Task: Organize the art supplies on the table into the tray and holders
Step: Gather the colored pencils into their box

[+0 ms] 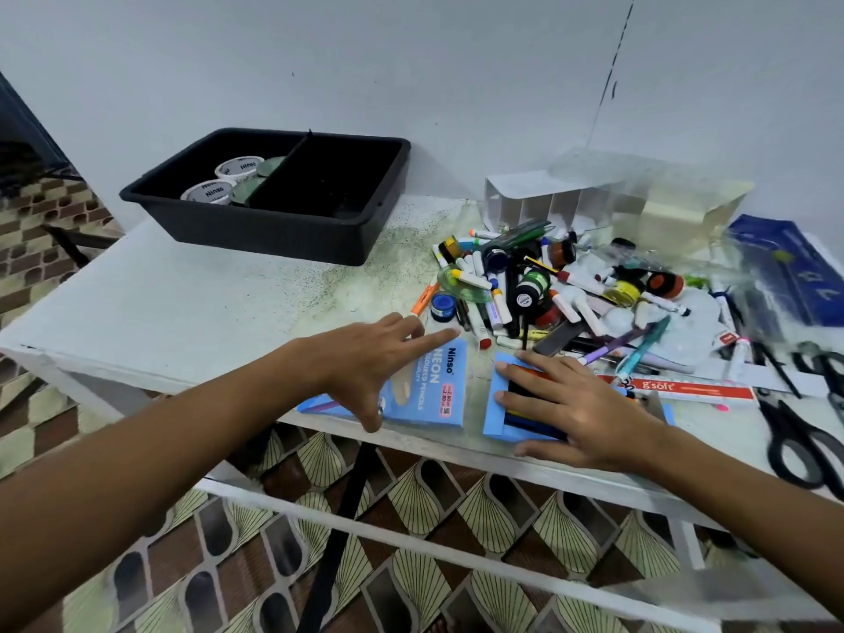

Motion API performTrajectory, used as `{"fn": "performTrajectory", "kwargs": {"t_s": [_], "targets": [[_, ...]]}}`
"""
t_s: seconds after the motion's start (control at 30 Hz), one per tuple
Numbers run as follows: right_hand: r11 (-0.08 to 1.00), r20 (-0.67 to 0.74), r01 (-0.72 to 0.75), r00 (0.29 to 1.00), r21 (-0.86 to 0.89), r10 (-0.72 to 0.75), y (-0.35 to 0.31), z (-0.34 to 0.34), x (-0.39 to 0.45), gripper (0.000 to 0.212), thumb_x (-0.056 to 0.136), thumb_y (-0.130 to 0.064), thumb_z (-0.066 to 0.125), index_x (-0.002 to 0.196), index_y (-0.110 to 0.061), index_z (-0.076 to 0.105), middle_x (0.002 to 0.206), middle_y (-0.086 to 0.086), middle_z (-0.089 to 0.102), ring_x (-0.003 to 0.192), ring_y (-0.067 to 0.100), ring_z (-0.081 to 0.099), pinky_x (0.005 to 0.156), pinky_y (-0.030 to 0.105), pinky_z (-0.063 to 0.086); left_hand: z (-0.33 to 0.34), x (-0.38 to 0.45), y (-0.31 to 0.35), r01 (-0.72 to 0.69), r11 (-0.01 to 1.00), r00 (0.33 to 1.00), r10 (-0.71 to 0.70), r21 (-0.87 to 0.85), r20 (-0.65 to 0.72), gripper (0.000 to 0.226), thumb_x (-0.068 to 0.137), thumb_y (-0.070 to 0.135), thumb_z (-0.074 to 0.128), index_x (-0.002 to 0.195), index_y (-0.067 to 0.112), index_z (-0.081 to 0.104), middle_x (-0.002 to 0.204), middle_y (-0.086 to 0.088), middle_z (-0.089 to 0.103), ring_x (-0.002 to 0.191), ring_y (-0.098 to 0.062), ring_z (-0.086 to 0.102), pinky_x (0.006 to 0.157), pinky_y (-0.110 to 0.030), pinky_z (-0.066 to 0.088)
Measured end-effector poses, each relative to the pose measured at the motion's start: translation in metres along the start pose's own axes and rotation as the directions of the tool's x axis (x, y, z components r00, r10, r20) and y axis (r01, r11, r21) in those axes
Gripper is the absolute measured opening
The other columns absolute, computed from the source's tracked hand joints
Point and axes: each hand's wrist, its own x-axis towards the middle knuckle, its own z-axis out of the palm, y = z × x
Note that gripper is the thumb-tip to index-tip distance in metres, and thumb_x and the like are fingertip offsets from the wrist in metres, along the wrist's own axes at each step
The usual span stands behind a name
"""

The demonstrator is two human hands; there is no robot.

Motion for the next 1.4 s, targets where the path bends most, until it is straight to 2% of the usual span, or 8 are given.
{"fn": "performTrajectory", "kwargs": {"t_s": [0.17, 0.43, 0.67, 0.87, 1.03, 1.2, 1.3, 1.4], "targets": [[0.999, -0.022, 0.004, 1.000, 0.035, -0.003, -0.002, 0.000, 0.007, 0.053, 0.095, -0.058, 0.043, 0.129, -0.019, 0.049, 0.140, 0.013, 0.052, 0.128, 0.040, 0.048, 0.091, 0.052, 0.050, -0.003, 0.007, 0.004, -0.037, 0.999, 0.999, 0.036, 0.019, 0.011, 0.129, 0.064, 0.050, 0.079, 0.152, 0.028, -0.013, 0.143, -0.001, 0.017, 0.125, -0.016, 0.021, 0.091, -0.036, 0.049], [0.999, -0.038, 0.020, 0.999, 0.049, -0.018, -0.002, 0.001, 0.009, 0.051, 0.095, -0.058, 0.043, 0.127, -0.019, 0.050, 0.137, 0.012, 0.055, 0.126, 0.039, 0.050, 0.091, 0.052, 0.050, -0.005, 0.008, 0.007, -0.044, 0.998, 0.999, 0.043, 0.041, 0.014, 0.128, 0.065, 0.050, 0.079, 0.153, 0.026, -0.011, 0.144, -0.001, 0.017, 0.127, -0.016, 0.020, 0.090, -0.033, 0.048], [0.997, 0.000, 0.026, 1.000, 0.074, -0.026, -0.002, 0.003, 0.012, 0.051, 0.093, -0.059, 0.045, 0.125, -0.019, 0.052, 0.135, 0.011, 0.056, 0.127, 0.037, 0.050, 0.094, 0.048, 0.049, -0.004, 0.012, 0.011, -0.061, 0.993, 0.998, 0.058, 0.102, 0.034, 0.124, 0.069, 0.047, 0.077, 0.152, 0.026, -0.012, 0.148, -0.002, 0.015, 0.129, -0.017, 0.020, 0.082, -0.021, 0.030], [0.991, 0.042, -0.046, 0.998, 0.126, 0.041, -0.001, -0.001, 0.015, 0.055, 0.088, -0.062, 0.051, 0.118, -0.016, 0.057, 0.128, 0.009, 0.056, 0.126, 0.028, 0.048, 0.098, 0.042, 0.046, -0.001, 0.013, 0.013, -0.066, 0.997, 0.998, 0.065, 0.043, 0.007, 0.115, 0.071, 0.046, 0.074, 0.153, 0.030, -0.006, 0.150, -0.004, 0.016, 0.129, -0.018, 0.020, 0.091, -0.028, 0.038], [0.977, 0.073, -0.146, 0.988, 0.155, 0.136, -0.008, -0.004, 0.023, 0.061, 0.082, -0.070, 0.047, 0.115, -0.019, 0.045, 0.131, 0.003, 0.042, 0.113, 0.018, 0.047, 0.091, 0.031, 0.048, 0.004, 0.015, 0.022, -0.035, 0.999, 0.999, 0.036, 0.040, -0.006, 0.113, 0.073, 0.051, 0.072, 0.153, 0.028, -0.003, 0.150, -0.006, 0.016, 0.131, -0.020, 0.019, 0.097, -0.032, 0.038], [0.937, 0.218, -0.282, 0.947, 0.205, 0.237, -0.015, -0.008, 0.024, 0.073, 0.075, -0.075, 0.050, 0.123, -0.023, 0.037, 0.144, 0.007, 0.037, 0.122, 0.027, 0.048, 0.098, 0.032, 0.040, 0.006, 0.014, 0.021, -0.024, 1.000, 0.999, 0.024, 0.012, -0.030, 0.112, 0.071, 0.047, 0.074, 0.154, 0.030, 0.000, 0.148, -0.005, 0.019, 0.130, -0.019, 0.020, 0.092, -0.032, 0.043], [0.942, 0.221, -0.319, 0.931, 0.108, 0.290, -0.020, -0.016, 0.024, 0.083, 0.070, -0.082, 0.046, 0.127, -0.021, 0.039, 0.147, 0.010, 0.040, 0.123, 0.025, 0.046, 0.097, 0.031, 0.035, 0.004, 0.013, 0.018, -0.020, 1.000, 1.000, 0.020, 0.001, -0.015, 0.112, 0.071, 0.044, 0.075, 0.153, 0.034, -0.001, 0.149, -0.003, 0.017, 0.131, -0.018, 0.018, 0.091, -0.029, 0.042], [0.927, 0.290, -0.373, 0.892, 0.037, 0.347, -0.020, -0.024, 0.018, 0.094, 0.067, -0.089, 0.043, 0.132, -0.021, 0.037, 0.147, 0.009, 0.041, 0.126, 0.025, 0.046, 0.102, 0.040, 0.038, 0.004, 0.011, 0.014, -0.024, 1.000, 1.000, 0.024, -0.009, 0.004, 0.112, 0.072, 0.042, 0.075, 0.152, 0.036, -0.002, 0.149, -0.001, 0.015, 0.131, -0.015, 0.017, 0.089, -0.025, 0.039]]}}
